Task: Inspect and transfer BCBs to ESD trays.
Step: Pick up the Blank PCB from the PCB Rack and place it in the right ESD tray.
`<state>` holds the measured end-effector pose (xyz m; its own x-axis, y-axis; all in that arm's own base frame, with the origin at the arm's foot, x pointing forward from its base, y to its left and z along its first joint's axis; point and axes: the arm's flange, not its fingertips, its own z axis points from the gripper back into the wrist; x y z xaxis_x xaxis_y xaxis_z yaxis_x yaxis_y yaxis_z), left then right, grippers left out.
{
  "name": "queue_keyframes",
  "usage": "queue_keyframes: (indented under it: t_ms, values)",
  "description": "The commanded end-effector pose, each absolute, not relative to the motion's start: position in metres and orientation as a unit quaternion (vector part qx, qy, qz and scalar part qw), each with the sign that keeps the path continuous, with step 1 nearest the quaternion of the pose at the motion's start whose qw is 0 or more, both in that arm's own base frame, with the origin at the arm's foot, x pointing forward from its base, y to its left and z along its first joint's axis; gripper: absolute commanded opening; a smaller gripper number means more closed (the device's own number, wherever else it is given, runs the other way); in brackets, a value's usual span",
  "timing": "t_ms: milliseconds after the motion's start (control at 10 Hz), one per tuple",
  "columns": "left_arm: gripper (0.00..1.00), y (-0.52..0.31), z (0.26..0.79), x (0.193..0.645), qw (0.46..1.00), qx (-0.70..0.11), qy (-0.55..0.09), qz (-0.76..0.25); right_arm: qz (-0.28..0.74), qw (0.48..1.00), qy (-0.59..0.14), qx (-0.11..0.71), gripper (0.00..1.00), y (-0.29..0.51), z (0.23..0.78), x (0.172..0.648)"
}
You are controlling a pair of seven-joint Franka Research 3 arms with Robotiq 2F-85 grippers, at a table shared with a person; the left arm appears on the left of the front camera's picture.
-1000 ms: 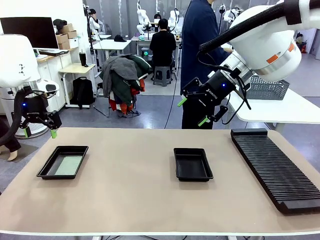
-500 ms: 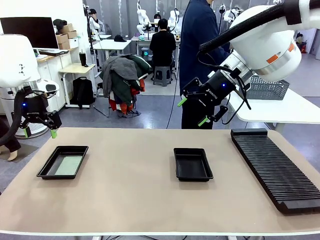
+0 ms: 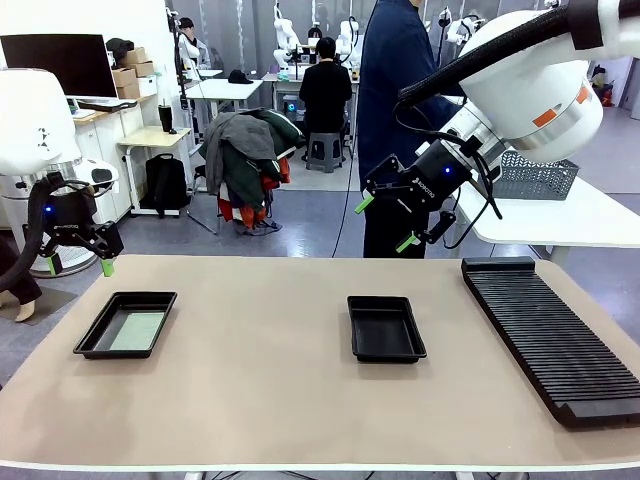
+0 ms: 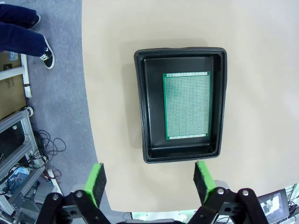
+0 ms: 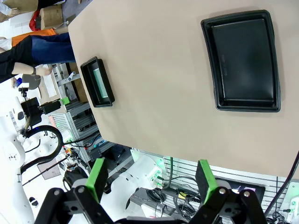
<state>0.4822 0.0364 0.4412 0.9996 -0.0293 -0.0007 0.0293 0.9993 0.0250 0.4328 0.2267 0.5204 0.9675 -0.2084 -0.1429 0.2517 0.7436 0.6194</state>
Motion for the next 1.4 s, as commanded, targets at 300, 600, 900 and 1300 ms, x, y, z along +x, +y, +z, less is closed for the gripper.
queue_keyframes:
  t_ms: [300, 600, 900, 1300]
  values:
    - [1.0, 0.0365, 0.4397, 0.4835, 1.0, 0.013, -0.002, -0.015, -0.128, 0.935, 0.03, 0.331, 1.0, 0.2271, 0.5209, 0.4335]
    - [1.0, 0.0365, 0.4397, 0.4835, 1.0, 0.013, -0.002, -0.015, -0.128, 0.935, 0.03, 0.331, 1.0, 0.2271, 0.5209, 0.4335]
    - [1.0, 0.0365, 0.4397, 0.4835, 1.0, 0.013, -0.002, -0.015, -0.128, 0.935, 0.03, 0.331, 1.0, 0.2271, 0.5209, 0.4335]
    - [1.0, 0.0365, 0.4397, 0.4835, 1.0, 0.013, -0.002, -0.015, -0.128, 0.935, 0.03, 0.331, 1.0, 0.2271, 0.5209, 0.4335]
